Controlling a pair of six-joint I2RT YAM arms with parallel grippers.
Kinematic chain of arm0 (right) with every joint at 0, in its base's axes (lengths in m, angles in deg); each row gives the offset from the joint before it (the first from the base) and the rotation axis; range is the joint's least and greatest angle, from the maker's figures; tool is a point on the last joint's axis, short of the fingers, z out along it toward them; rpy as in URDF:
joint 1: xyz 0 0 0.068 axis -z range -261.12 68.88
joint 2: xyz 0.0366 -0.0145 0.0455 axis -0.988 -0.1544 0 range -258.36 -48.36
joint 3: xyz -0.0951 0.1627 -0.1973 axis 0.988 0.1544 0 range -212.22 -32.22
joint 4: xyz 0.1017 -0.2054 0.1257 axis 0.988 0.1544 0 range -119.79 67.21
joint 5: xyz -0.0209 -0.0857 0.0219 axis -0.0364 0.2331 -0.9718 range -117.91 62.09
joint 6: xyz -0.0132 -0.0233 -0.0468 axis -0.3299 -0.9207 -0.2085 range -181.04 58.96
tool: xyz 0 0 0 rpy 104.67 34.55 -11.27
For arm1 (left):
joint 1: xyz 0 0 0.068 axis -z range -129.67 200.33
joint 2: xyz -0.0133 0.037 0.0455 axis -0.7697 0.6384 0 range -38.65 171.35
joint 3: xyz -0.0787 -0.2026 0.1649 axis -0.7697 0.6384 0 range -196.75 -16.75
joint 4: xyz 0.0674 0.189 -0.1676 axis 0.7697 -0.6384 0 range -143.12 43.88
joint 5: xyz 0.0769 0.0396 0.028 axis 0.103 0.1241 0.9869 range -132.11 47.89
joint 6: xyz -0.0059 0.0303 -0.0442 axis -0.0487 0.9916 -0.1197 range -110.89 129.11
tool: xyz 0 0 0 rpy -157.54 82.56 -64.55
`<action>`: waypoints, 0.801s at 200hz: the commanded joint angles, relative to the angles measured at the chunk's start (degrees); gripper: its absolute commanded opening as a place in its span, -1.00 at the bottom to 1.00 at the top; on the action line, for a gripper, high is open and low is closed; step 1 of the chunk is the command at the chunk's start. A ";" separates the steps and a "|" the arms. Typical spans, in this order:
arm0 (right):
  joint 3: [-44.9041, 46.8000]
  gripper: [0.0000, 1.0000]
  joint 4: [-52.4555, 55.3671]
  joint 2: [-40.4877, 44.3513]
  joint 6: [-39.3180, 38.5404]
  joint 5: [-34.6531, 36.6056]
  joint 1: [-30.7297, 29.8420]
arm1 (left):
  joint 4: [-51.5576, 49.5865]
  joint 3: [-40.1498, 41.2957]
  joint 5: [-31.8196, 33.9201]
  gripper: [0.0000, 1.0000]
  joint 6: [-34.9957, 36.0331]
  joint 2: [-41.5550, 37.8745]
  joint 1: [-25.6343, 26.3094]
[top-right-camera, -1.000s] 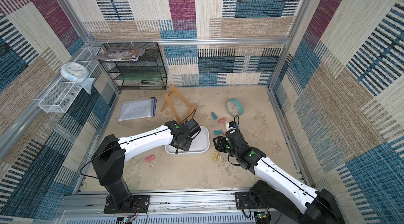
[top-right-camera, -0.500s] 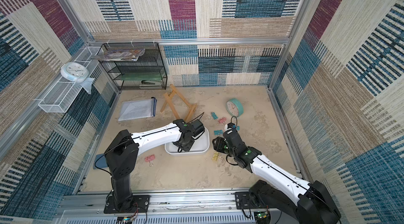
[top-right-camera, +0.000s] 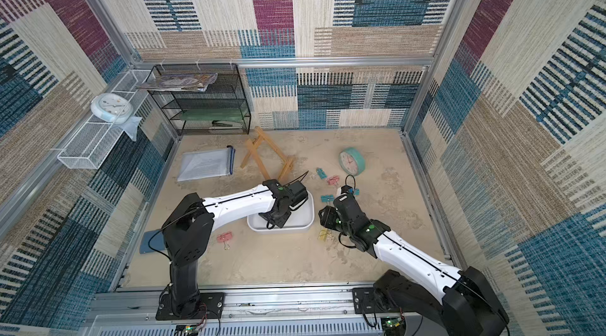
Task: Take out the binder clips from the storage box
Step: Pick up the binder clip from the storage box.
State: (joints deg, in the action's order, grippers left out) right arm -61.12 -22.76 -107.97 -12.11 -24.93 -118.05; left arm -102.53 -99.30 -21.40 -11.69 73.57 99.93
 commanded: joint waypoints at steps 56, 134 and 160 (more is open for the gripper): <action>-0.98 0.03 -0.34 -1.21 0.61 0.44 -0.01 | -0.28 -0.95 3.13 -1.00 1.37 -1.19 -0.07; -0.85 0.04 -0.91 -0.68 1.26 0.40 0.01 | -0.31 1.36 7.60 -1.00 -1.29 -7.36 -0.03; -1.17 0.10 -0.68 -0.29 2.42 1.29 -0.03 | -0.38 3.99 8.92 -1.00 -3.94 -13.13 -0.03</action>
State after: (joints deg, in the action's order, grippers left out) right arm -61.69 -22.78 -108.69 -10.93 -24.93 -118.05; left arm -102.37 -96.98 -15.20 -12.54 64.50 99.91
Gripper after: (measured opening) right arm 0.528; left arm 0.071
